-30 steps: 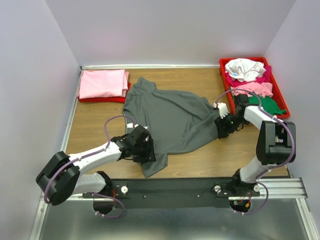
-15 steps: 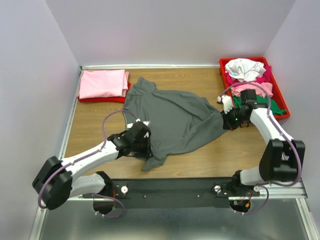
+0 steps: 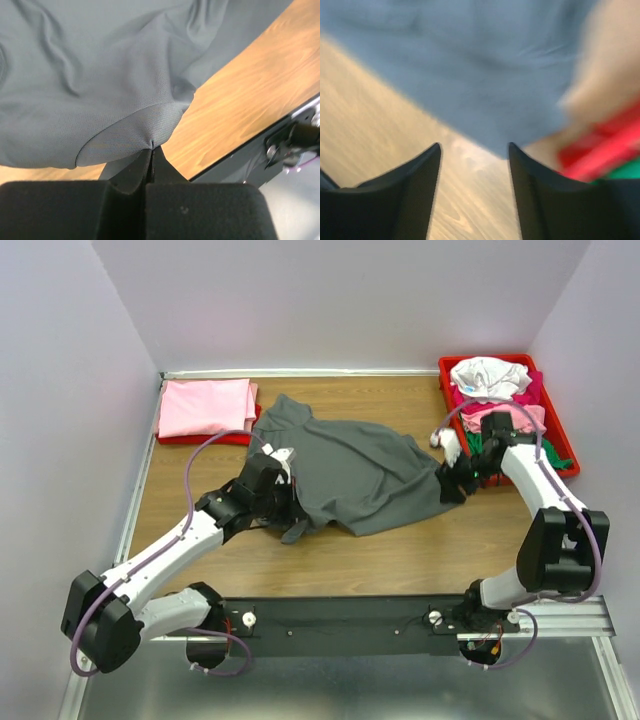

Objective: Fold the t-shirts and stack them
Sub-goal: Flatten the tshirt out

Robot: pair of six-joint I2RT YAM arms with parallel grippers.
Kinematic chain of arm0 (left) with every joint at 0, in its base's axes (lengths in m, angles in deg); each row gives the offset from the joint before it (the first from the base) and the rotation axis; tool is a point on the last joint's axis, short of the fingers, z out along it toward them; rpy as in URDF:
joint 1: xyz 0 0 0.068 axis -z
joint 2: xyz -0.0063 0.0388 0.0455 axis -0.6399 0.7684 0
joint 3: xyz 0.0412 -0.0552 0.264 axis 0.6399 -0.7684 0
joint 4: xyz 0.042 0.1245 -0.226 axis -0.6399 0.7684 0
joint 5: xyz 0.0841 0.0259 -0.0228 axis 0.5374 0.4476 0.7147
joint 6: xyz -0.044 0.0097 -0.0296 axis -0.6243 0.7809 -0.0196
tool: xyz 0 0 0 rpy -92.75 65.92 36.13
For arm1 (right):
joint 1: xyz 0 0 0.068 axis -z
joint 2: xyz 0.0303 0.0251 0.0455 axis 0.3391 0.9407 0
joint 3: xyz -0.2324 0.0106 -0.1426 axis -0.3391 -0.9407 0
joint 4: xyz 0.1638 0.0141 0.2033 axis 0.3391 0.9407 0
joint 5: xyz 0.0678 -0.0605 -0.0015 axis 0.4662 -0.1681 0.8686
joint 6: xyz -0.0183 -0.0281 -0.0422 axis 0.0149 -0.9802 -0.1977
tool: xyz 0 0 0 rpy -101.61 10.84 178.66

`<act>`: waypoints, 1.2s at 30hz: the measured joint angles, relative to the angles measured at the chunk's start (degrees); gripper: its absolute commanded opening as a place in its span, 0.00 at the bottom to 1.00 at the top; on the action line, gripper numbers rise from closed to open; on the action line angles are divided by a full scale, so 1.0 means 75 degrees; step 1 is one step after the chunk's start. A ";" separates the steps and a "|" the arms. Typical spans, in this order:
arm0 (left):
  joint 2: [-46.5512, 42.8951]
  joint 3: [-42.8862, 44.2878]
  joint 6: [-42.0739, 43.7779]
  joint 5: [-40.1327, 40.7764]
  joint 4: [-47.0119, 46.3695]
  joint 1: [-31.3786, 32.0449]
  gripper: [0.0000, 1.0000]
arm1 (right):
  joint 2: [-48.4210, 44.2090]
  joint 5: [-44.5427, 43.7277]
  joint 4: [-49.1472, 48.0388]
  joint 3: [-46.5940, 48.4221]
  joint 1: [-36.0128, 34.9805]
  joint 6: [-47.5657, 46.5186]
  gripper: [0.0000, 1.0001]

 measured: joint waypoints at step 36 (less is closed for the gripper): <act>-0.0781 -0.0968 0.0076 -0.0801 -0.0041 -0.0017 0.00 | 0.0172 -0.0962 -0.1361 -0.2468 -0.0766 -0.1160 0.01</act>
